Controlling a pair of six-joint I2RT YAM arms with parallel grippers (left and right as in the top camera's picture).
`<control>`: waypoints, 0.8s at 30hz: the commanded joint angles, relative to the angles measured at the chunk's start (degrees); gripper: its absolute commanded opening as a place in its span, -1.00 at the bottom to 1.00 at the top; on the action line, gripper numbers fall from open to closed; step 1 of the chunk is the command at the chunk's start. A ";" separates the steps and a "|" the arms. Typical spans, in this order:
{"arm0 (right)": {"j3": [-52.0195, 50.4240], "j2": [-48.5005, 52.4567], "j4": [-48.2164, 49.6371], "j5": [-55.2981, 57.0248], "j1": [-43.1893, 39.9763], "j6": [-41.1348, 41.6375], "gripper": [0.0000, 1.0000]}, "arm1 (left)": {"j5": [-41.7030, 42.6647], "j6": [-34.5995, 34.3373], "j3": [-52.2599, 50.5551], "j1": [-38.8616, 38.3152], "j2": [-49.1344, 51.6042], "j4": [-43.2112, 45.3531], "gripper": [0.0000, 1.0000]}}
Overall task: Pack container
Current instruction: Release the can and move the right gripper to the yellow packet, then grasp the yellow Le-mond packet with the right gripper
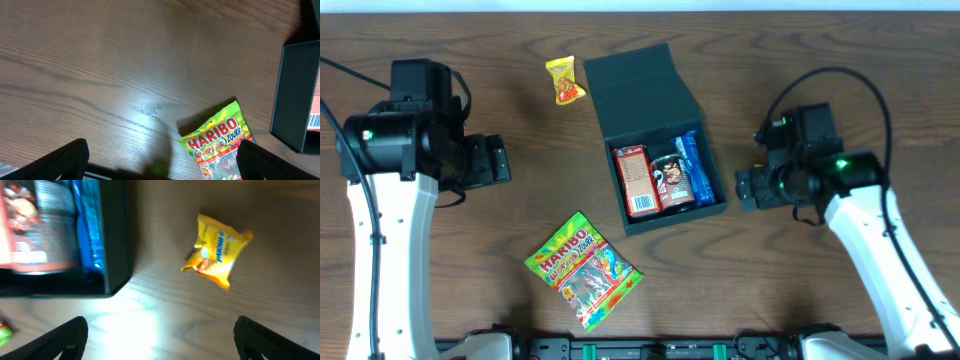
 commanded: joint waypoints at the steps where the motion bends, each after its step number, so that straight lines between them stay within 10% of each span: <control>1: -6.10 -0.48 5.01 0.07 -0.46 -2.71 0.88 | -0.33 -0.85 0.11 0.26 0.00 -0.11 0.90; 10: -11.72 -0.46 14.12 14.64 -0.76 4.20 0.86 | -0.33 -0.85 0.11 0.26 0.00 -0.11 0.90; 24: -11.74 4.35 19.93 5.42 -10.49 4.13 0.86 | -0.33 -0.85 0.11 0.26 0.00 -0.11 0.90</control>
